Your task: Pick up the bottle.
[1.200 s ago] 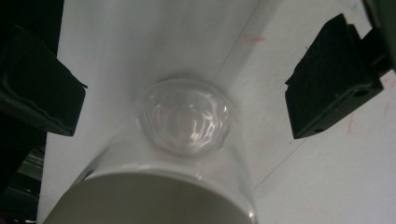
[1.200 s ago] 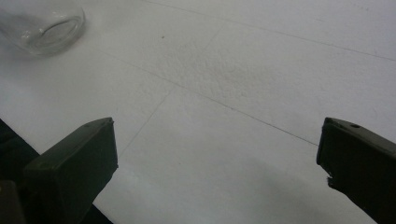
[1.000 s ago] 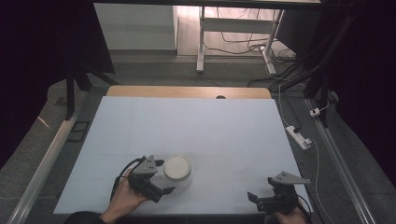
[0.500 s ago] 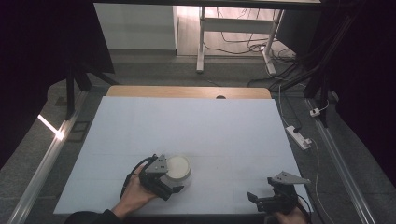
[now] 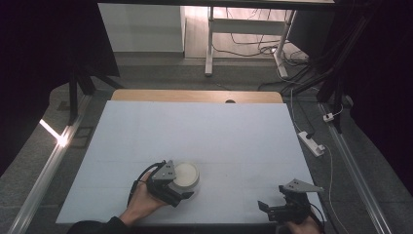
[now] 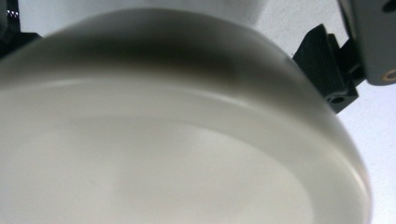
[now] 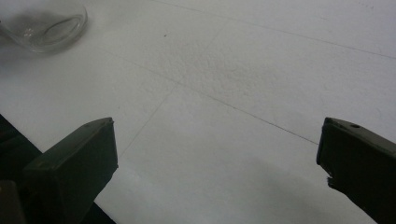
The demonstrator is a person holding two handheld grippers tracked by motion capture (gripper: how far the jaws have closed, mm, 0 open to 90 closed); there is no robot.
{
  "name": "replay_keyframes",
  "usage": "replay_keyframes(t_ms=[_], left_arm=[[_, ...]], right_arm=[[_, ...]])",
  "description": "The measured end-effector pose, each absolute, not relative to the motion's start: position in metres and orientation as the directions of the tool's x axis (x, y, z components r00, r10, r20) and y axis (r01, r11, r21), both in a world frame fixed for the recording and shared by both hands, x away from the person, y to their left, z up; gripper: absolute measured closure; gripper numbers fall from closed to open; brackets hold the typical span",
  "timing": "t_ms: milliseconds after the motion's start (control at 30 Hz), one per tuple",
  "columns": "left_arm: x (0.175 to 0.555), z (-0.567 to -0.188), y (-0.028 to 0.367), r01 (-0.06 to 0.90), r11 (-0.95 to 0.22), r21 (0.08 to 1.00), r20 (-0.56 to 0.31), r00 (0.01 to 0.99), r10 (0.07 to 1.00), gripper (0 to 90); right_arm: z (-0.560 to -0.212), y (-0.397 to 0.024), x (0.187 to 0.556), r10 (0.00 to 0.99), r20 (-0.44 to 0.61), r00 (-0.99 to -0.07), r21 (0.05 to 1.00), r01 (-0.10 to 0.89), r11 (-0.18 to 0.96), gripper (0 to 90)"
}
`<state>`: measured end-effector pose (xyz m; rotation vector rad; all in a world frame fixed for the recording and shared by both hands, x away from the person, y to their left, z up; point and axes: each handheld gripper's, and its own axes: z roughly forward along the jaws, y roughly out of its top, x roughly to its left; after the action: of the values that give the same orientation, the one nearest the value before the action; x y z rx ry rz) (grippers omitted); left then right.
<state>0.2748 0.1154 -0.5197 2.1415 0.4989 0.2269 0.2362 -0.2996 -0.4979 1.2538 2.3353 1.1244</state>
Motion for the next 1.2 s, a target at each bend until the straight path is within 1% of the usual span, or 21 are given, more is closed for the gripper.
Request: replay_keyframes(t_ms=[667, 833, 1200], left_arm=[[0.275, -0.516, 0.115, 0.296, -0.523, 0.799, -0.038, 0.893, 0.448, 7.2], [0.275, -0.513, 0.114, 0.291, -0.542, 0.788, -0.013, 0.889, 0.458, 7.2], [0.28, -0.494, 0.116, 0.276, -0.522, 0.807, -0.001, 0.884, 0.467, 7.2]], right_arm=[[-0.498, -0.3, 0.236, 0.792, 0.127, -0.597, 0.736, 0.592, 0.329, 0.0], [-0.498, -0.3, 0.236, 0.793, 0.126, -0.597, 0.737, 0.591, 0.328, 0.0], [-0.498, -0.3, 0.236, 0.795, 0.123, -0.594, 0.737, 0.591, 0.327, 0.0]])
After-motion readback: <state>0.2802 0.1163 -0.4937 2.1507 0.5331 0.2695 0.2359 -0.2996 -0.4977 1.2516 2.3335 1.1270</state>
